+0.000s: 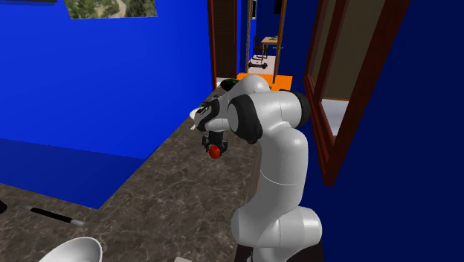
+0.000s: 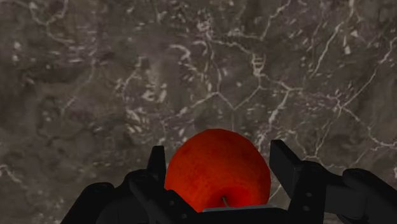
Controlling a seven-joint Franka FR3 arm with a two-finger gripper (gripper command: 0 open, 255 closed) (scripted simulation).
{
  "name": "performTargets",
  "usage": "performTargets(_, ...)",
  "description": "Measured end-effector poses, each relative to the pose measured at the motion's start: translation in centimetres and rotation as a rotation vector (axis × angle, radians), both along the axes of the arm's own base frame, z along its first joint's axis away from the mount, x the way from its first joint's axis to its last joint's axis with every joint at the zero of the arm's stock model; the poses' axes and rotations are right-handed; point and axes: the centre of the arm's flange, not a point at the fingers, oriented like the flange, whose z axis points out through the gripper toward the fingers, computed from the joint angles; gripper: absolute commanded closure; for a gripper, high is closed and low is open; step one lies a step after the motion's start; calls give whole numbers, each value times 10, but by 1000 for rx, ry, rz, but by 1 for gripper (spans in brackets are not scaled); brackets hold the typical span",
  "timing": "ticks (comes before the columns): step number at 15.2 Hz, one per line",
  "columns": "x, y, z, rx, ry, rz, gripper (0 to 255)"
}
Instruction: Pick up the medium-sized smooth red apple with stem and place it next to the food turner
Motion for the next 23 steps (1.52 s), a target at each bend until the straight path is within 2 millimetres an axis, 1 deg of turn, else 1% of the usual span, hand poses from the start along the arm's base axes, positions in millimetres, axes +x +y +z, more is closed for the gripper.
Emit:
performTargets(2, 0, 0, 2, 0, 1, 0, 255)
performTargets(5, 0, 0, 15, 0, 1, 0, 255)
performTargets(23, 1, 0, 110, 0, 1, 0, 255)
